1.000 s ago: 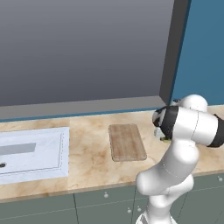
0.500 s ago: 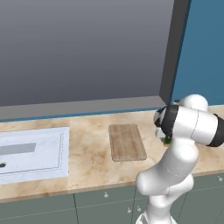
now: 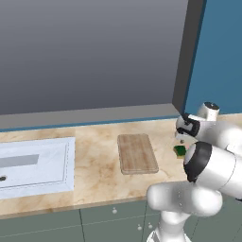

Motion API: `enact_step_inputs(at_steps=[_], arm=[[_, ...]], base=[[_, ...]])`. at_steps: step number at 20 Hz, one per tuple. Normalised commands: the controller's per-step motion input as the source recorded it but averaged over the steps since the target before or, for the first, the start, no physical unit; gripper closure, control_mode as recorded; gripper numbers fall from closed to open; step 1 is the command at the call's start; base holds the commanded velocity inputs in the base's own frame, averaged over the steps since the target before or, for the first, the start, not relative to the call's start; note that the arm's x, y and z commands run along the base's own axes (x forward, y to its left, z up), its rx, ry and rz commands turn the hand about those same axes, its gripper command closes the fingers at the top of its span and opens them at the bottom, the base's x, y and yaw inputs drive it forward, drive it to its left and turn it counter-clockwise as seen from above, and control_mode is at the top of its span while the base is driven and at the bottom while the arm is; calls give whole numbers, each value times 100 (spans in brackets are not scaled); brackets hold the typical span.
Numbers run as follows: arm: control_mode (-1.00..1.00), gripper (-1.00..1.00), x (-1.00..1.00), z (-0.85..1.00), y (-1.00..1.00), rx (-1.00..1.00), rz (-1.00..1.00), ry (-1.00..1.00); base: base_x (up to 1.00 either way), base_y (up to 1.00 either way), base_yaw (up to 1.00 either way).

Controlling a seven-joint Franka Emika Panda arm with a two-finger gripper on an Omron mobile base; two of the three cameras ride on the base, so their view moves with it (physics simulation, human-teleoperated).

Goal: Pick up the sponge from the counter and clean the cutting board by briefly scrubbing or pressing down on the cutting board. Once finished, release the sponge.

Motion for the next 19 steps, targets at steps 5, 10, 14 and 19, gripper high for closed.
enact_step_inputs(at_steps=[5, 10, 14, 19], arm=[[-100, -100, -31, 100, 10, 0, -12, -28], [-100, -100, -42, 100, 26, 0, -4, -24], [-100, -100, -45, 99, 35, 0, -5, -13], [-100, -100, -44, 87, 46, 0, -3, -4]], base=[[0, 0, 0], [0, 0, 0], [0, 0, 0], [0, 0, 0]])
